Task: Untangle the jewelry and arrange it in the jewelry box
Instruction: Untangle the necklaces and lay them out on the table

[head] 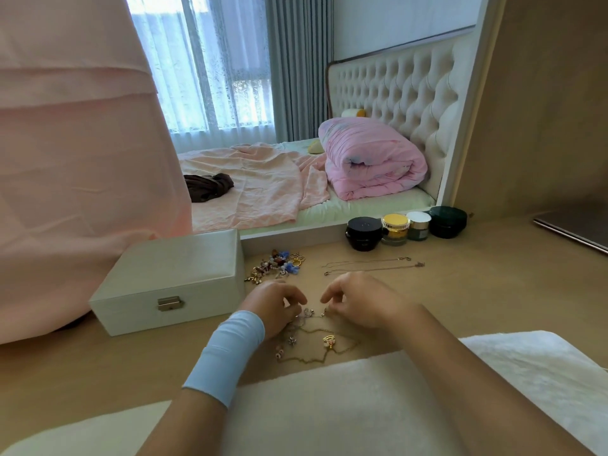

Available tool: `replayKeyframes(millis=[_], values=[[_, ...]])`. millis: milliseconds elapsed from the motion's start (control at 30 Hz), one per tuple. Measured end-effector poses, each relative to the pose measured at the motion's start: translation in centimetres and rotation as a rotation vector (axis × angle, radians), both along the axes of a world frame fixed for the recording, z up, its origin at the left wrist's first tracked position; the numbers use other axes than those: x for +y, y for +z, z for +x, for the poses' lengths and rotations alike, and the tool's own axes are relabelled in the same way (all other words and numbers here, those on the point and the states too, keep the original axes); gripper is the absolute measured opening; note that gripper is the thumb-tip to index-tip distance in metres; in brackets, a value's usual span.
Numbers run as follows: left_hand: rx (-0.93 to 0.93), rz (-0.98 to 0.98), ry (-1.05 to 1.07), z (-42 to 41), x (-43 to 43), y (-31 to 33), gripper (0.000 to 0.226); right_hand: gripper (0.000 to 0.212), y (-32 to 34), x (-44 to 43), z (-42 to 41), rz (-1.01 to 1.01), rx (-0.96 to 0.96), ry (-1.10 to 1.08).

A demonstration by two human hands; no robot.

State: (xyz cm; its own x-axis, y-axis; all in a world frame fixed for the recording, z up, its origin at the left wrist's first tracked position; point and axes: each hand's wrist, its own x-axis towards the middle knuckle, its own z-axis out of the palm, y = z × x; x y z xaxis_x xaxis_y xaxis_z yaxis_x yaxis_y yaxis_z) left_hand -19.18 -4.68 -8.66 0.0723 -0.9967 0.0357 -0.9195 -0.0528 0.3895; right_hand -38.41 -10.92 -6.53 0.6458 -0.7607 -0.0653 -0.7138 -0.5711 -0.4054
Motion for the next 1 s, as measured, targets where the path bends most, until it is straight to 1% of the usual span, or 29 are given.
replayKeyframes(millis=[133, 233, 333, 400, 467, 600, 633, 700, 800, 933, 1000], values=[[0.015, -0.025, 0.009, 0.9, 0.1, -0.9, 0.013, 0.017, -0.4, -0.2, 0.8, -0.041, 0.035, 0.014], [0.009, -0.022, 0.015, 1.9, -0.1, -1.0, 0.017, 0.014, -0.1, -0.8, 1.1, -0.009, 0.036, 0.005], [0.067, -0.061, 0.001, 2.1, -0.3, -1.2, 0.023, 0.007, -0.3, -1.3, 1.3, 0.057, -0.062, -0.008], [0.199, -0.121, -0.009, 1.7, -0.5, -1.2, 0.026, 0.006, -0.3, -1.5, 1.5, 0.120, -0.213, -0.015], [0.423, -0.149, -0.032, 1.1, -0.7, -0.9, 0.025, 0.008, 0.0, -1.4, 1.8, 0.200, -0.403, -0.020], [0.866, -0.108, -0.099, 0.6, -0.8, -0.1, 0.016, 0.011, 0.9, -0.9, 2.4, 0.339, -0.728, -0.061], [0.932, -0.093, -0.107, 0.7, -0.6, 0.3, 0.014, 0.010, 1.0, -0.8, 2.6, 0.376, -0.792, -0.067], [0.949, -0.081, -0.114, 1.2, -0.3, 0.9, 0.011, 0.009, 1.3, -0.7, 2.7, 0.437, -0.900, -0.083], [0.934, -0.061, -0.114, 1.9, 0.0, 1.5, 0.011, 0.006, 1.5, -0.7, 2.8, 0.491, -1.002, -0.129], [0.860, 0.000, -0.085, 2.2, 0.1, 1.5, 0.011, 0.014, 1.6, -1.2, 2.7, 0.556, -1.080, -0.217], [0.811, 0.022, -0.072, 2.3, 0.1, 1.4, 0.011, 0.019, 1.7, -1.5, 2.6, 0.591, -1.150, -0.272]])
